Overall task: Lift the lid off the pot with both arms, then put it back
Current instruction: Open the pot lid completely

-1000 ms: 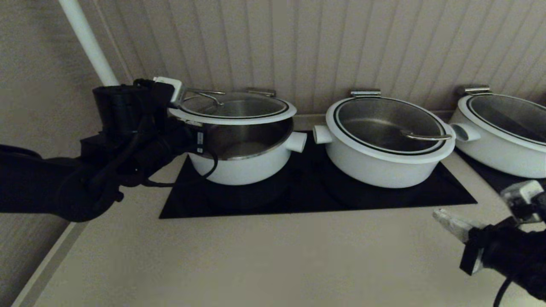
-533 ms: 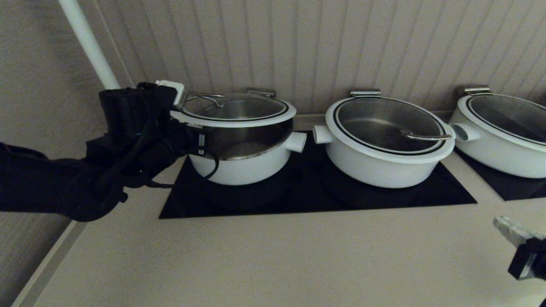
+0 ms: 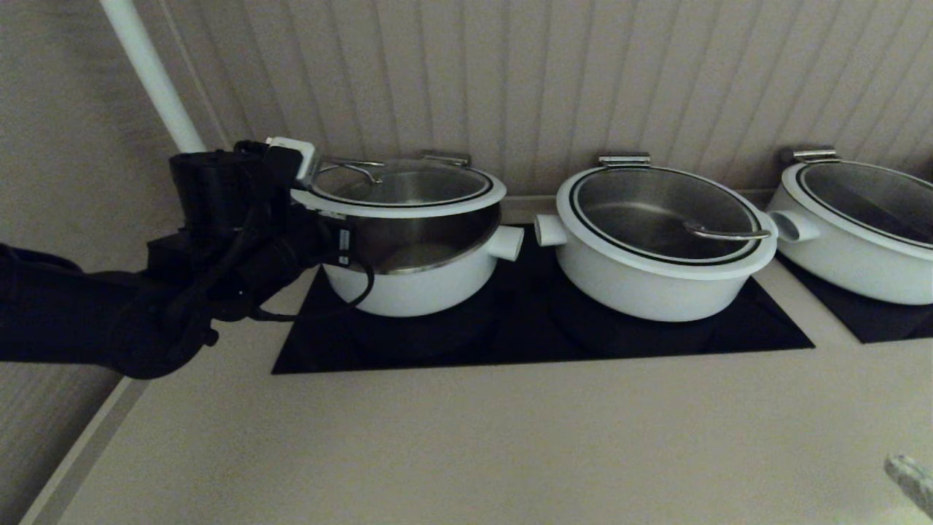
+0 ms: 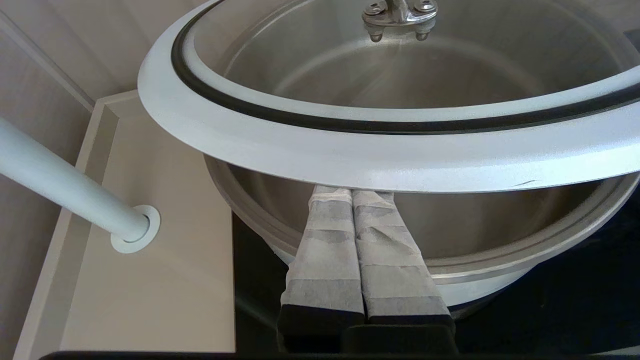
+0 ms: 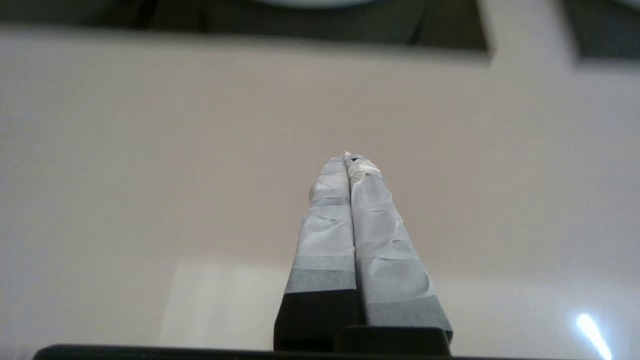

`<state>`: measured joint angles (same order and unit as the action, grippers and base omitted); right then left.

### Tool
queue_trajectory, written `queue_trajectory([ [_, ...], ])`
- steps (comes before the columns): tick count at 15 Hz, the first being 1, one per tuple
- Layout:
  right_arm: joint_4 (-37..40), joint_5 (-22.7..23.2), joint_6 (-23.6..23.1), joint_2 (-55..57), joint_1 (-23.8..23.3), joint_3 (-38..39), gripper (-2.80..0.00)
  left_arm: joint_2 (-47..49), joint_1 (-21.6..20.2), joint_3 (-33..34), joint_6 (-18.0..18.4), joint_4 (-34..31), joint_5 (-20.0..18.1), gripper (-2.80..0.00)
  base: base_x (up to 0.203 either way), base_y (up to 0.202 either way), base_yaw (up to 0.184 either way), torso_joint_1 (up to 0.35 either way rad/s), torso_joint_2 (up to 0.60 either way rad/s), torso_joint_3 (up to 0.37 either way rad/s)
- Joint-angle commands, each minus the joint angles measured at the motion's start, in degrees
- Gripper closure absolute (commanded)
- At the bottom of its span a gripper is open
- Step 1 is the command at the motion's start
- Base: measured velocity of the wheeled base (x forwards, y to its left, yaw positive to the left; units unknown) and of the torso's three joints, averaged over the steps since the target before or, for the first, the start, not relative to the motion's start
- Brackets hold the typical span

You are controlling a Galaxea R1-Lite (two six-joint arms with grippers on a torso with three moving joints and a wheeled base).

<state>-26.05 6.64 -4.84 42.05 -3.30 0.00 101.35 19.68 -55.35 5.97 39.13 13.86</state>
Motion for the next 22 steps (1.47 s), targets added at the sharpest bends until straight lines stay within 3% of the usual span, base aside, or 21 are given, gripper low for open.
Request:
queue_trajectory([
  [1,15.92,0.62,-0.23,-15.24,0.12,-0.17,0.00,-0.26,0.01,0.39,0.09,0.24,0.11,0.00,0.000,0.000,0.000,0.000,0.00,0.000],
  [2,21.73,0.72,-0.32,-18.24,0.25,-0.76,0.00,-0.29,0.01,0.41,0.09,0.24,0.23,0.00,0.000,0.000,0.000,0.000,0.00,0.000],
  [4,25.88,-0.36,-1.15,-21.57,0.36,-1.53,0.00,-0.48,0.01,0.41,0.09,0.24,0.38,0.00,0.000,0.000,0.000,0.000,0.00,0.000],
  [8,27.67,-3.57,-4.17,-29.07,0.54,-0.74,0.00,-1.09,0.01,0.41,0.27,0.24,0.38,0.00,0.000,0.000,0.000,0.000,0.00,0.000],
  [14,29.04,-3.38,-3.40,-41.54,2.52,-0.96,0.00,-1.16,0.01,-0.44,0.62,0.24,0.29,0.00,0.000,0.000,0.000,0.000,0.00,0.000],
  [22,28.60,-3.48,-1.93,-41.96,2.68,-0.79,0.00,-2.39,0.01,-1.43,0.62,0.24,0.29,0.00,0.000,0.000,0.000,0.000,0.00,0.000],
])
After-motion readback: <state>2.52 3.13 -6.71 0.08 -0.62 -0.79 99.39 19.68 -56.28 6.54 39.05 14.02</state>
